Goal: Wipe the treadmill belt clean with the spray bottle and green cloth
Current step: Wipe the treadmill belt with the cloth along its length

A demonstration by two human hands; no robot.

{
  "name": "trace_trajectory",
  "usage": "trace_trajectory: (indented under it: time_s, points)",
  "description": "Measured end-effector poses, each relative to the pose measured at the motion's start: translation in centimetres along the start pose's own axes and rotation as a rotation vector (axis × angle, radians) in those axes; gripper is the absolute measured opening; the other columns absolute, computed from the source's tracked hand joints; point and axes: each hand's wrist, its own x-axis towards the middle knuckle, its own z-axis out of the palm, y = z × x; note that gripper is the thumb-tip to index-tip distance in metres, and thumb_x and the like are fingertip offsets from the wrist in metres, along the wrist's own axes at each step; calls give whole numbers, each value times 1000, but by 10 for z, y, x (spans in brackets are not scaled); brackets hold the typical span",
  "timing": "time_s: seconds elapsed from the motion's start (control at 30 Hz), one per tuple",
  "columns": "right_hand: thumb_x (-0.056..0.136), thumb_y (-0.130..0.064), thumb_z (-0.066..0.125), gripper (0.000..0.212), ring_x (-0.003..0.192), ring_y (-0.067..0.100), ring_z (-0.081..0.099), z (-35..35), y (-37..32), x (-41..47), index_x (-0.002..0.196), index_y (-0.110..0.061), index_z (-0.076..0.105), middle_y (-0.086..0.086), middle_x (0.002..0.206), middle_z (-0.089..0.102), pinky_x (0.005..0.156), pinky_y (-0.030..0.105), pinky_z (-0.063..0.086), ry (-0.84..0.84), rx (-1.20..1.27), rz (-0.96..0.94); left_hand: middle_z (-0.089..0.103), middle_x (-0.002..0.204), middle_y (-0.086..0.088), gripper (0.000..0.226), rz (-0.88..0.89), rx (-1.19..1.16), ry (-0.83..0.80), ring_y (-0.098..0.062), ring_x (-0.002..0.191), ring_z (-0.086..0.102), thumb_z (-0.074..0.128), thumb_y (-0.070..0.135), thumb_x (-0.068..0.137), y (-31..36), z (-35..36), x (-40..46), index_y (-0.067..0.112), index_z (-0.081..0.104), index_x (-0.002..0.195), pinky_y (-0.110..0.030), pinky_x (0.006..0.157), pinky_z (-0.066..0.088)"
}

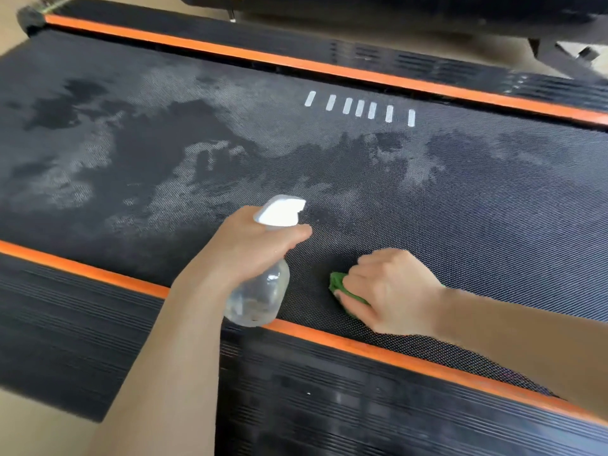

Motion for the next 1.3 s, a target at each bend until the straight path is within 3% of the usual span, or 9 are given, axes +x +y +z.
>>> trace_trajectory:
  time_s: [0.1, 0.3, 0.4, 0.57, 0.67, 0.87, 0.97, 1.2, 1.3]
  points:
    - [100, -35, 43, 42, 55, 29, 55, 6, 32, 39, 64, -18, 54, 2, 60, 57, 56, 35, 50, -68, -107, 94, 78, 94, -9, 37, -17, -19, 36, -20, 79, 71, 77, 47, 83, -2, -8, -3, 11, 77, 92, -41, 89, 57]
    - [99, -30, 35, 32, 70, 33, 60, 19, 94, 136, 80, -19, 57, 11, 84, 68, 64, 36, 51, -143, -172, 754, 81, 96, -1, 30, -72, -86, 89, -22, 94, 74, 78, 48, 82, -10, -19, -4, 19, 81, 91, -36, 90, 55]
    - [101, -35, 32, 36, 72, 35, 62, 16, 61, 122, 85, -18, 59, 11, 82, 68, 62, 36, 45, -173, -116, 669, 81, 93, 3, 29, -62, -86, 84, -20, 94, 75, 77, 49, 82, -11, -19, -3, 21, 79, 92, -37, 91, 56]
    - [97, -41, 38, 39, 61, 32, 59, 1, -32, 49, 65, -21, 50, 1, 64, 61, 56, 36, 46, -137, 115, 201, 81, 86, 8, 25, -46, -92, 72, -14, 91, 74, 77, 45, 86, -9, -15, 1, 21, 78, 92, -31, 87, 54]
    - [97, -37, 45, 40, 55, 28, 55, 6, -18, 48, 62, -19, 53, -1, 58, 56, 53, 34, 47, -99, 65, 42, 80, 83, 9, 25, -38, -99, 56, -12, 83, 72, 77, 46, 86, -12, -17, 0, 22, 79, 91, -29, 78, 53]
    - [100, -36, 39, 46, 56, 26, 54, 8, 58, 101, 58, -19, 40, -7, 58, 46, 59, 35, 50, -60, -76, 403, 79, 80, 11, 26, -44, -98, 61, -9, 81, 69, 76, 47, 86, -14, -22, -5, 21, 79, 85, -27, 72, 48]
    - [99, -38, 44, 45, 57, 31, 56, 11, 33, 97, 58, -20, 39, -5, 58, 46, 53, 31, 40, -9, -54, 485, 78, 79, 13, 25, -38, -92, 56, -8, 81, 69, 76, 48, 86, -14, -23, -5, 23, 78, 87, -27, 72, 48]
    - [95, -40, 46, 40, 53, 25, 54, -9, -8, 45, 60, -19, 50, -3, 56, 54, 51, 30, 44, -131, 6, 52, 79, 79, 15, 26, -13, -84, 52, -11, 85, 73, 76, 47, 86, -17, -24, 0, 22, 78, 89, -31, 83, 55]
    - [100, -44, 27, 50, 54, 28, 55, -21, 43, 78, 64, -19, 51, 0, 61, 57, 54, 31, 47, -82, -185, 255, 80, 80, 11, 26, -21, -78, 58, -12, 86, 73, 76, 46, 85, -16, -23, 1, 20, 79, 86, -33, 86, 55]
